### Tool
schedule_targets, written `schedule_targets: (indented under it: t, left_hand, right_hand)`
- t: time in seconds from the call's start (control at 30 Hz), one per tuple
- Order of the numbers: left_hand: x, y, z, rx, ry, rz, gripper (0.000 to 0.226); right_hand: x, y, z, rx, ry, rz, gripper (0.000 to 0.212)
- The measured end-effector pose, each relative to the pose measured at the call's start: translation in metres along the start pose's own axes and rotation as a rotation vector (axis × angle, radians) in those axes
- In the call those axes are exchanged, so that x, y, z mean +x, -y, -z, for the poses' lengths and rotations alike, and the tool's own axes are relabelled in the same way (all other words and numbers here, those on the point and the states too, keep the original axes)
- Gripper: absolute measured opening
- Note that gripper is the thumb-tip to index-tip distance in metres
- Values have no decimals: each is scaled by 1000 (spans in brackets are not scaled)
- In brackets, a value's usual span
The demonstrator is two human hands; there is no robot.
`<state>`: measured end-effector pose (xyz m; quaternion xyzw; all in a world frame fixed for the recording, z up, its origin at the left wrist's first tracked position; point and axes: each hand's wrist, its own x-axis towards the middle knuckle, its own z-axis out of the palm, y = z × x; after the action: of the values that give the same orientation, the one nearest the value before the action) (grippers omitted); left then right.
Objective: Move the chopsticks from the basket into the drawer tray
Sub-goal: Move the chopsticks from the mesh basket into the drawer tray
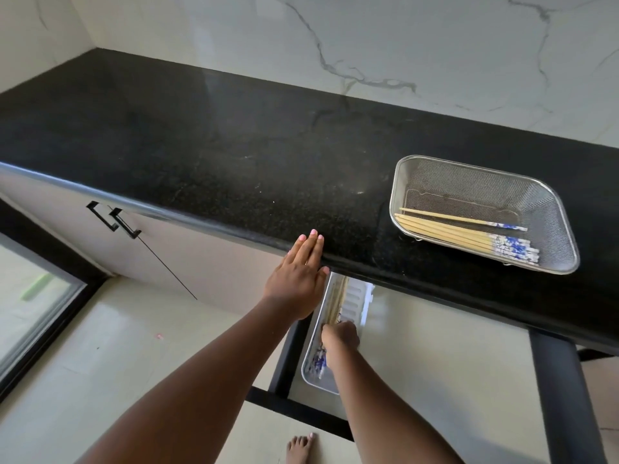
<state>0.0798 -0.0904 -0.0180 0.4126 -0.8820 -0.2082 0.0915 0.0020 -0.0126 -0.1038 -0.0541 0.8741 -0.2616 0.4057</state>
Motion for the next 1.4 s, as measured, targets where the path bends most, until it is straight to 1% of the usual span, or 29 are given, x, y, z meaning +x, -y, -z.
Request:
schedule_targets:
  t: [0.07,0.17,0.33,0.77,0.97,1.03,1.07,1.1,1.17,1.2,1.27,1.33,1.4]
  left_hand:
    - [0,0,-1,2,-6,-1,60]
    - [-1,0,-1,0,-13,1,60]
    - [-1,0,-1,-5,-9,-1,60]
    - [1,-4,4,-14,52,39,60]
    - [4,-3,5,1,88,50,60]
    - [4,-2,5,2,87,44,60]
    - [4,-1,5,6,81,43,60]
    - [4,-1,5,8,80,44,60]
    - [4,-3,5,10,79,52,60]
    - [4,-4,6,9,81,55,60]
    - [5,-5,7,4,91,62,61]
    - [5,-7,7,7,94,69,61]
    - [5,-8,7,8,90,77,61]
  right_hand:
    - [0,-2,1,-77,-3,29,35]
    - [1,-6,5,-201,-18,82,30]
    - [0,-12,6,-307,-33,142,31]
    - [-16,-22,4,-397,-2,175,24]
    - [-23,-12,17,-428,88,180,24]
    - [-32,-2,33,-452,95,238,15]
    - [-35,4,44,-476,89,292,8]
    - [-39,9,59,-494,80,345,7]
    - [-47,22,95,-476,56,437,17]
    - [-52,30,115,-431,55,482,18]
    - [-62,50,157,-299,54,568,15]
    - [-66,74,198,-134,49,609,16]
    - [-62,98,234,-51,-32,681,20]
